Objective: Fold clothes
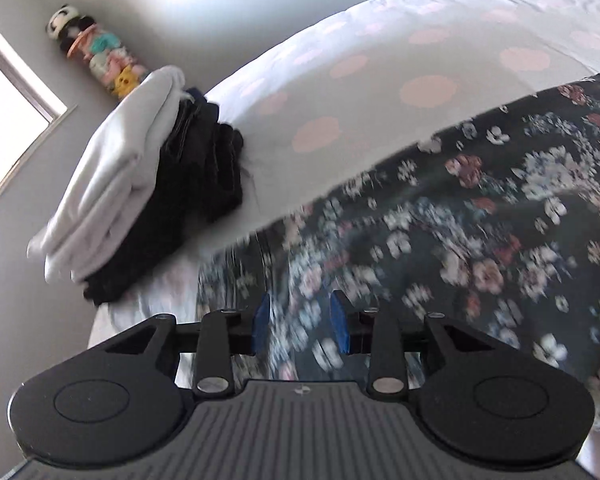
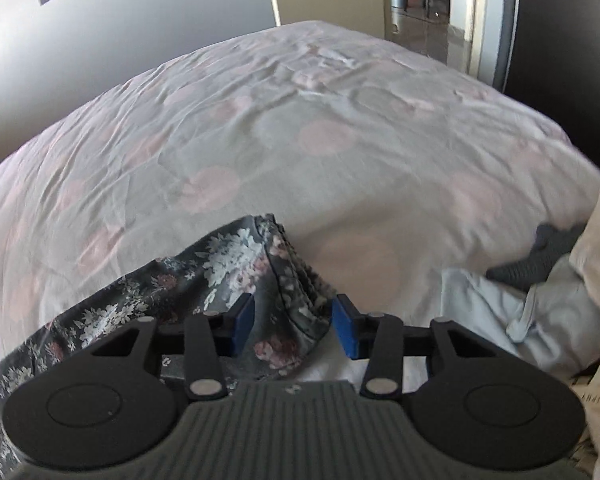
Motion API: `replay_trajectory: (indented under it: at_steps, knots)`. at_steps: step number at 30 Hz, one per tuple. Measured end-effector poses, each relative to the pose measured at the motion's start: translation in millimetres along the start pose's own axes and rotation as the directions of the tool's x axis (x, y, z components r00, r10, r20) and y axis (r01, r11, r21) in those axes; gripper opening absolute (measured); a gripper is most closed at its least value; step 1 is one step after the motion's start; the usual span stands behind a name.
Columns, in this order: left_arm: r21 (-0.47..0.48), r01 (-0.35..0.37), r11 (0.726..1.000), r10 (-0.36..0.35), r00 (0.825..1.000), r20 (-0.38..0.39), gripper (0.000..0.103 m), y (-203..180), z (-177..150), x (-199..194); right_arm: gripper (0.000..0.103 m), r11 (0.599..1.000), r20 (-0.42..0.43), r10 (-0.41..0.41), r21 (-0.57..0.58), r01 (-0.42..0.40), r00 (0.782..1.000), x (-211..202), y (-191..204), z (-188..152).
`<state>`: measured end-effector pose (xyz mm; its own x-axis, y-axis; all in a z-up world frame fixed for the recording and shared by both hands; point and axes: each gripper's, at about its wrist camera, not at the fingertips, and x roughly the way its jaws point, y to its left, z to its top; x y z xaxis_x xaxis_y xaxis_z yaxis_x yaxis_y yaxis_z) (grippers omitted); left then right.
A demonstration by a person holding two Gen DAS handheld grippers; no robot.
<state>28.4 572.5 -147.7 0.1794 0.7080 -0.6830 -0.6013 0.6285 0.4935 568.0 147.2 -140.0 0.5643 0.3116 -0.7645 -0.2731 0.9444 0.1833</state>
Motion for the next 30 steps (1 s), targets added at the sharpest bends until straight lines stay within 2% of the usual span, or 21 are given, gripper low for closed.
replay_trajectory:
  at_steps: [3,4,5,8,11,13,17,22,25,30]
  knots:
    - [-0.085,0.015,0.996,-0.018,0.999,-0.034,0.039,-2,-15,-2,0.047,0.994,-0.006,0.045,0.104,-0.045,0.999,9,-17,-8]
    - [-0.110,0.017,0.994,-0.022,0.999,-0.043,0.039,-4,-21,-2,0.041,0.990,-0.014,0.062,0.128,-0.060,0.998,13,-20,-10]
    - [-0.135,0.019,0.991,-0.027,0.998,-0.053,0.039,-5,-26,-3,0.030,0.988,-0.022,0.072,0.138,-0.068,0.997,17,-21,-11]
    - [-0.113,0.002,0.994,-0.007,0.999,-0.046,0.039,-12,-29,-3,0.013,0.992,0.002,0.067,0.105,-0.067,0.998,19,-17,-11]
    - [-0.120,-0.001,0.993,-0.004,0.999,-0.044,0.039,-14,-31,0,0.010,0.999,0.062,0.029,0.038,-0.031,0.998,14,-10,-2]
    - [-0.125,0.001,0.992,-0.006,0.999,-0.041,0.039,-14,-32,2,0.010,0.999,0.087,-0.002,0.035,-0.001,0.996,15,-13,7]
    - [-0.093,-0.005,0.996,0.003,1.000,-0.022,0.039,-17,-34,4,0.012,1.000,0.068,-0.006,0.009,0.006,0.998,24,-13,8]
    - [-0.118,0.011,0.993,-0.013,1.000,-0.014,0.039,-13,-35,6,0.037,0.985,0.076,0.053,0.159,-0.065,0.996,24,-39,-3]
    - [-0.155,0.023,0.988,-0.024,1.000,-0.010,0.039,-8,-36,5,0.037,0.964,0.065,0.099,0.240,-0.112,0.993,27,-50,-14]
    - [-0.263,0.025,0.964,-0.028,1.000,-0.006,0.046,9,-40,1,0.038,0.962,0.055,0.118,0.242,-0.128,0.991,40,-41,-29]
